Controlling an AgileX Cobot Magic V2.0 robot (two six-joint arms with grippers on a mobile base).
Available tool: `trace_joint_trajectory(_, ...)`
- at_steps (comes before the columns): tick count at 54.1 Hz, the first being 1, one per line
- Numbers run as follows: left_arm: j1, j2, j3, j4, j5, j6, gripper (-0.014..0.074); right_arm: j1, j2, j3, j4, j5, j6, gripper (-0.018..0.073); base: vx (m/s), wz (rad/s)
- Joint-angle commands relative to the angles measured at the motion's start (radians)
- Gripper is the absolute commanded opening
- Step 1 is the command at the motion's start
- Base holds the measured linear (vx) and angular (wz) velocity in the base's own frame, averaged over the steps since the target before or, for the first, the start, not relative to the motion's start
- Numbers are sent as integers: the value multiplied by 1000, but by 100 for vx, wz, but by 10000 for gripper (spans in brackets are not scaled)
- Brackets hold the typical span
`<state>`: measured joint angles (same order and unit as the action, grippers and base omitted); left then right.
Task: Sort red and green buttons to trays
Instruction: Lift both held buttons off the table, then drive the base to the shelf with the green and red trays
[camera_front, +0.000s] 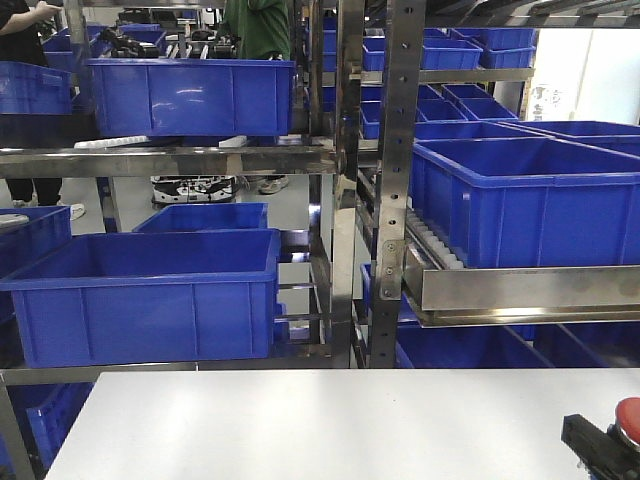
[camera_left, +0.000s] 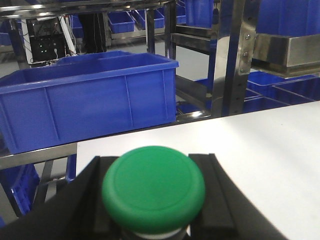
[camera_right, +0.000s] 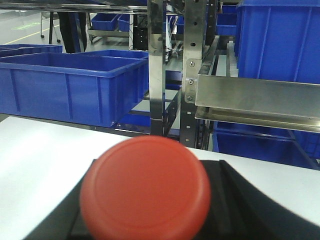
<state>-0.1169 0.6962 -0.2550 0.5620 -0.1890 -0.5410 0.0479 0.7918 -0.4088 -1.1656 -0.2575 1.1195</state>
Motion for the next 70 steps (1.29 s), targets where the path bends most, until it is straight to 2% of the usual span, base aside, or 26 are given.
trace_joint_trajectory(1, -3, -2, -30, -10, -78, -2, 0, -1, -9, -30, 8, -33, -1, -8, 0, 0)
trace_joint_trajectory(26, -3, -2, -30, -10, -77, -2, 0, -1, 9, -30, 4, -37, -1, -8, -1, 10)
trace_joint_trajectory(70, -3, -2, -30, -10, -77, -2, 0, -1, 9, -30, 1, -37, -1, -8, -14, 60)
